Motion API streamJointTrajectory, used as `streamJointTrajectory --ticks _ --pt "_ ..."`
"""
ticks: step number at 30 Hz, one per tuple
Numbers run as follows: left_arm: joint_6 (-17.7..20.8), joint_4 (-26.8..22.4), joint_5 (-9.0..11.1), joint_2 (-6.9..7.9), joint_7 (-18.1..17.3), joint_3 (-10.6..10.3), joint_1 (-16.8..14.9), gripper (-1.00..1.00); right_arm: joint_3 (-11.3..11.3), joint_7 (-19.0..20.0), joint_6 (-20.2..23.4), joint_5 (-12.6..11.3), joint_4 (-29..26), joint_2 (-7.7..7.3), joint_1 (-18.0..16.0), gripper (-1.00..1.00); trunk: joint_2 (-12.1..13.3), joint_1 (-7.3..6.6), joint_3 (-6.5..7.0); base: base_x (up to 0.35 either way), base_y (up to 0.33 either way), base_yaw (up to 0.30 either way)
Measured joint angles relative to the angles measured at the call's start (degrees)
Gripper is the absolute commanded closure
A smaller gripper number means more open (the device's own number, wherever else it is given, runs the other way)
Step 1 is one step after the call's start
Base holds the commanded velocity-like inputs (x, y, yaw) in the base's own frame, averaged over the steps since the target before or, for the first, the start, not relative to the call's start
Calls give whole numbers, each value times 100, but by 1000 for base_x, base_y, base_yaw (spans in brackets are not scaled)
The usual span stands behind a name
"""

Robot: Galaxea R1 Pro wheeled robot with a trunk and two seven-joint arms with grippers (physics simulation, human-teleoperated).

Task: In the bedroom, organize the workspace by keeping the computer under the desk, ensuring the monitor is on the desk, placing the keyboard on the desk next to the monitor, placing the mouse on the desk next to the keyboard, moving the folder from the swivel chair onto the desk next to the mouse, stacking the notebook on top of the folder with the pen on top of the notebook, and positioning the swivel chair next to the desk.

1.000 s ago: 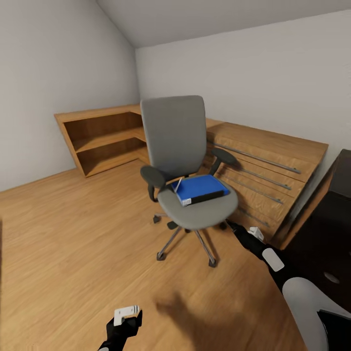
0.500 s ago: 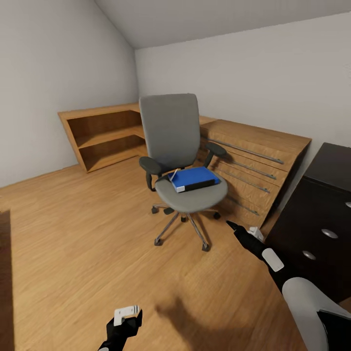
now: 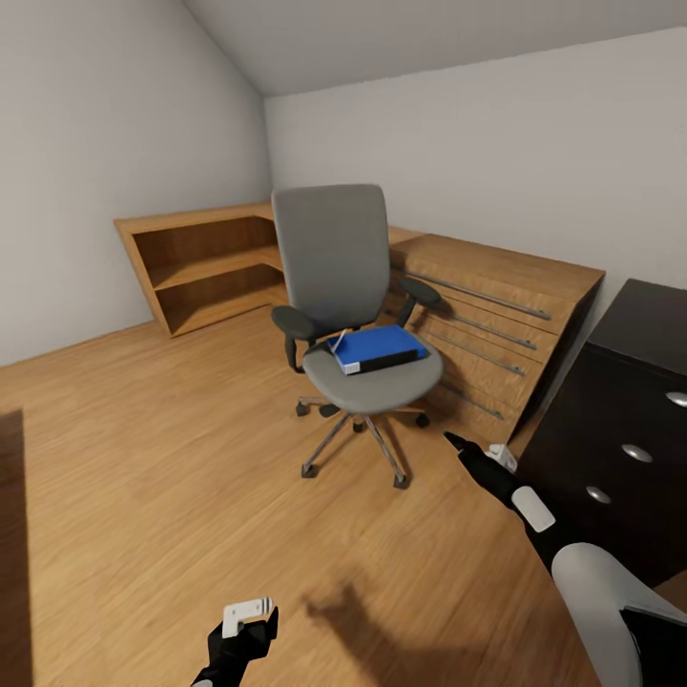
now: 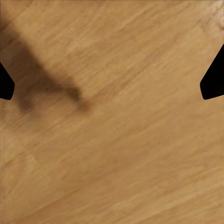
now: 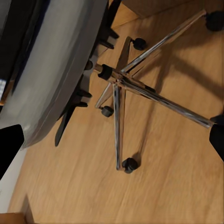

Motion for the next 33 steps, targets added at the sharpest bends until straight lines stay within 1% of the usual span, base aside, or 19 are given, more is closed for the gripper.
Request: streamJointTrajectory --ticks 5,8,11,14,16,18,21,23,25,28,30,33 --pt "9 3 0 5 23 4 0 -100 22 -58 -362 45 171 9 0 -100 201 -110 90 -3 -1 0" --pt "17 9 2 12 36 10 0 -100 69 -97 -558 154 414 17 0 -100 321 -176 143 -1 0 0" --pt "24 14 4 25 43 18 0 -100 163 -148 -813 386 686 35 0 -100 441 -241 197 0 0 0" --pt "32 39 5 47 50 25 0 -100 271 -283 -1203 726 966 102 0 -100 562 -307 251 0 0 0" --pt "36 65 5 61 54 30 0 -100 350 -448 -1558 968 1169 185 2 -100 642 -351 287 0 0 0" --pt "41 95 8 83 56 32 0 -100 405 -671 -2020 1253 1414 275 3 -100 722 -395 323 0 0 0" --pt "48 163 12 110 58 31 0 -100 439 -1084 -2759 1664 1824 385 4 -100 842 -461 377 0 0 0" --pt "49 222 15 119 59 28 0 -100 451 -1390 -3194 1876 2008 445 16 -100 923 -505 413 0 0 0" --pt "50 268 16 124 59 27 0 -100 460 -1681 -3501 2014 2110 520 69 -100 1003 -549 449 0 0 0" --pt "45 307 16 129 58 27 0 -100 468 -2052 -3768 2136 2194 650 257 -100 1004 -550 449 0 0 0" --pt "35 322 15 131 55 25 0 -100 471 -2214 -3870 2180 2226 715 418 -100 1004 -550 449 0 0 0" --pt "22 343 12 133 51 21 0 -100 483 -2349 -3959 2266 2252 776 645 -100 1004 -550 449 0 0 0"
